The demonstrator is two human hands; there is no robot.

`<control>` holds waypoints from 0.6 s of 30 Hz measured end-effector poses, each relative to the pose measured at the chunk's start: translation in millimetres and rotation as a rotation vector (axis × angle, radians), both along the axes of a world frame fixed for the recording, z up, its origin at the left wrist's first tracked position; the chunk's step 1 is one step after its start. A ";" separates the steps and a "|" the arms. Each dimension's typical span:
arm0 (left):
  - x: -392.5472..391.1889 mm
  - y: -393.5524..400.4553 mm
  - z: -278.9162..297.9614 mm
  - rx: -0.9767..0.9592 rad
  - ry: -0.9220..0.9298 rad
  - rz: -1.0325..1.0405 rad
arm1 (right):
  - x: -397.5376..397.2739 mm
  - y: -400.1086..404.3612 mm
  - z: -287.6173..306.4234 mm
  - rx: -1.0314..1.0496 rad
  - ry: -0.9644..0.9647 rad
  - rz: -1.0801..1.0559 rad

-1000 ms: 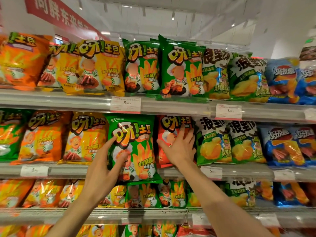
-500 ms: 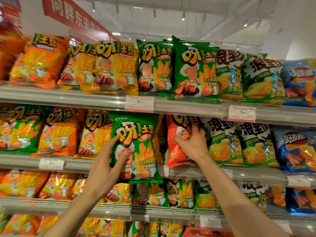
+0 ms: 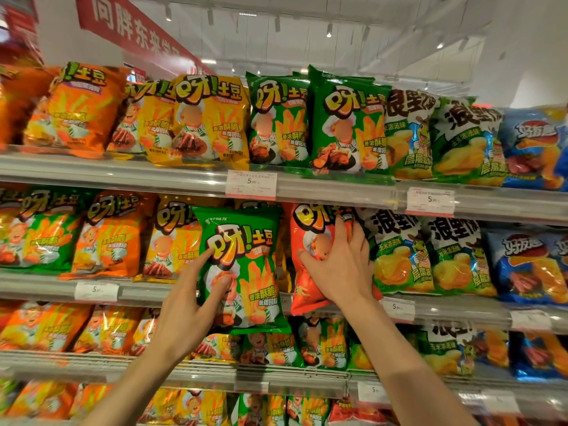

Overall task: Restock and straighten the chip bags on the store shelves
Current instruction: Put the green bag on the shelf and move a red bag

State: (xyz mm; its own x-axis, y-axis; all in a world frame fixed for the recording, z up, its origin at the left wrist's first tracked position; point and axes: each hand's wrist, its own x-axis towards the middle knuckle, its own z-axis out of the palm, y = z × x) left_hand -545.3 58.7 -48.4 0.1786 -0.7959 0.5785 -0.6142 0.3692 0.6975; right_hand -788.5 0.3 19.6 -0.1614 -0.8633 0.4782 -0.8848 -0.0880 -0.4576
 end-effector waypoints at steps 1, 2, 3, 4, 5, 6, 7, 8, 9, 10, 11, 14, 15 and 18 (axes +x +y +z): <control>-2.9 -0.6 -1.1 -0.001 -0.002 -0.006 | -2.5 3.9 -2.1 -0.011 0.016 -0.013; -6.1 -1.5 -2.0 -0.001 -0.006 -0.016 | -6.4 7.6 -4.6 -0.021 0.027 -0.027; -9.7 -2.6 -2.6 0.000 -0.010 -0.029 | -11.0 11.0 -7.0 -0.027 0.033 -0.042; -13.9 -4.3 -3.1 0.001 -0.016 -0.041 | -16.7 14.7 -9.1 -0.026 0.038 -0.056; -18.9 -5.8 -3.2 0.000 -0.022 -0.051 | -23.2 18.0 -11.3 -0.022 0.045 -0.071; -24.8 -7.9 -3.1 -0.002 -0.023 -0.059 | -30.2 21.5 -13.6 -0.023 0.059 -0.083; -31.7 -10.1 -2.5 -0.008 -0.022 -0.064 | -37.1 25.1 -15.5 -0.030 0.075 -0.091; -39.2 -12.9 -1.7 -0.013 -0.020 -0.063 | -43.6 29.0 -17.1 -0.044 0.088 -0.092; -47.3 -15.5 -0.4 -0.019 -0.019 -0.059 | -49.5 32.7 -18.4 -0.059 0.096 -0.087; -55.0 -18.1 0.8 -0.028 -0.021 -0.056 | -54.6 36.7 -19.1 -0.070 0.102 -0.077; -62.0 -20.6 1.8 -0.041 -0.025 -0.055 | -59.1 40.9 -20.0 -0.078 0.110 -0.064; -77.4 -24.4 2.3 -0.063 -0.030 -0.057 | -72.7 54.5 -24.3 -0.083 0.136 -0.015; -80.9 -25.1 1.0 -0.065 -0.038 -0.057 | -78.3 58.5 -26.8 -0.080 0.142 -0.004; -92.3 -28.0 -3.9 -0.052 -0.073 -0.065 | -97.0 68.0 -33.8 -0.054 0.129 -0.010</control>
